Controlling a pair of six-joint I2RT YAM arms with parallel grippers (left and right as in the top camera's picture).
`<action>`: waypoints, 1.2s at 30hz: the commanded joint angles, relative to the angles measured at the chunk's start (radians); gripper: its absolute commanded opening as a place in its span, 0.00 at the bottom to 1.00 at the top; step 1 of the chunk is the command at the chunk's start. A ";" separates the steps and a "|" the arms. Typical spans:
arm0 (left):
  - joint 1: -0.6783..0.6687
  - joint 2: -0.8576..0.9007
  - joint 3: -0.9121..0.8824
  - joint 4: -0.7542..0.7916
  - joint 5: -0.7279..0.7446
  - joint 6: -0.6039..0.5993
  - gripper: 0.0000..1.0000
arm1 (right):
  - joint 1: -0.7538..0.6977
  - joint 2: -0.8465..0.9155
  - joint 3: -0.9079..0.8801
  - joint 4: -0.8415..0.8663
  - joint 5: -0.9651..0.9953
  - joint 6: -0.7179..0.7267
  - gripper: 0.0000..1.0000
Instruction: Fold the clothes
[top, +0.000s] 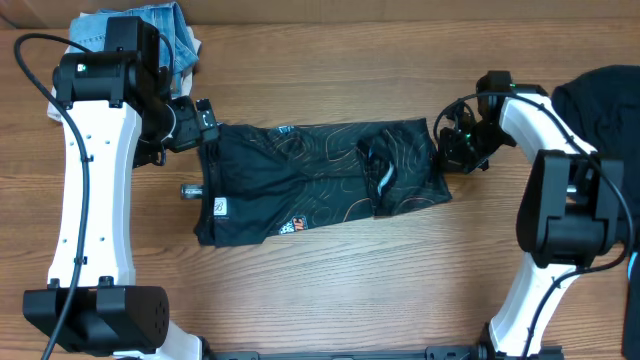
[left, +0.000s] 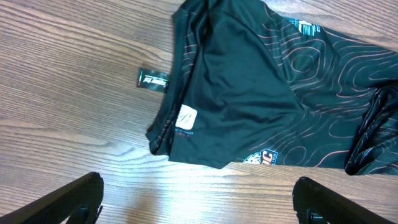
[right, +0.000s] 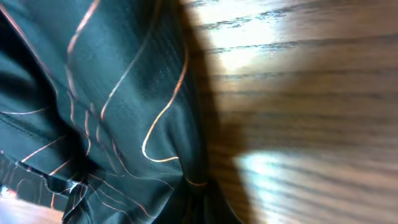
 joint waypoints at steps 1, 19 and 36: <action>-0.002 -0.008 0.011 0.005 -0.010 -0.004 1.00 | 0.060 -0.108 0.026 -0.006 0.114 0.053 0.04; -0.002 -0.008 0.011 0.006 -0.010 -0.003 1.00 | 0.452 -0.148 0.056 0.016 0.260 0.288 0.04; -0.002 -0.008 0.011 0.006 -0.010 -0.003 1.00 | 0.602 -0.148 0.089 0.041 0.230 0.441 0.04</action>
